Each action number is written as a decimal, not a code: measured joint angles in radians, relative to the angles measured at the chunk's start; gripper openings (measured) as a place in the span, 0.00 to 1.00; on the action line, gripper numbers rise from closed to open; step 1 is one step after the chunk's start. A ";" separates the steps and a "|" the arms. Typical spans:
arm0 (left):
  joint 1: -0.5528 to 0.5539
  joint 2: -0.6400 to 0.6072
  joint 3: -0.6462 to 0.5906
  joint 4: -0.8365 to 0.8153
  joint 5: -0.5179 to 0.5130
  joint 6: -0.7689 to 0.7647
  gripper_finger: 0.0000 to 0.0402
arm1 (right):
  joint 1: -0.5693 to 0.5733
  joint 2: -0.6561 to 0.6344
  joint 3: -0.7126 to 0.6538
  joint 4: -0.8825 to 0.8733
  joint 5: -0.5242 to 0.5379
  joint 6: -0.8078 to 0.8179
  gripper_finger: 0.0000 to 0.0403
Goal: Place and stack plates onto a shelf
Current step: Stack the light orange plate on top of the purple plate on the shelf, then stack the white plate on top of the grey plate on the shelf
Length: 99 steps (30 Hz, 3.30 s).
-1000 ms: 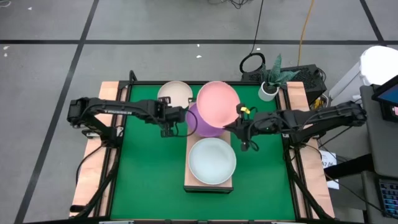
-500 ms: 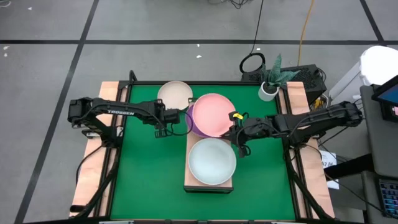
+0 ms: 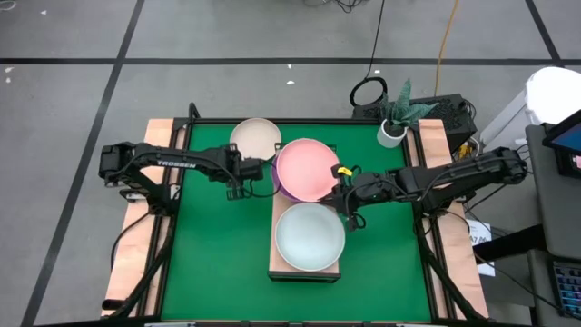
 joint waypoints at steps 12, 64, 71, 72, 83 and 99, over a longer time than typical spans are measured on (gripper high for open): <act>0.125 0.000 0.000 -0.013 -0.039 0.019 0.36 | -0.009 0.050 0.000 0.023 -0.053 0.011 0.00; 0.333 0.000 0.000 0.059 0.174 0.269 0.36 | 0.022 -0.013 -0.001 0.103 0.035 0.098 0.29; 0.287 0.000 0.000 0.107 0.284 0.391 0.36 | 0.079 -0.049 -0.016 0.081 0.154 0.162 0.29; 0.284 0.000 0.000 0.123 0.308 0.402 0.36 | 0.087 -0.049 -0.022 0.081 0.181 0.160 0.29; 0.284 0.000 -0.096 0.372 0.254 0.584 0.44 | 0.114 -0.064 -0.034 0.065 0.220 0.117 0.29; 0.341 0.000 -0.268 0.586 0.185 0.652 0.48 | 0.111 -0.076 -0.035 0.044 0.221 0.041 0.29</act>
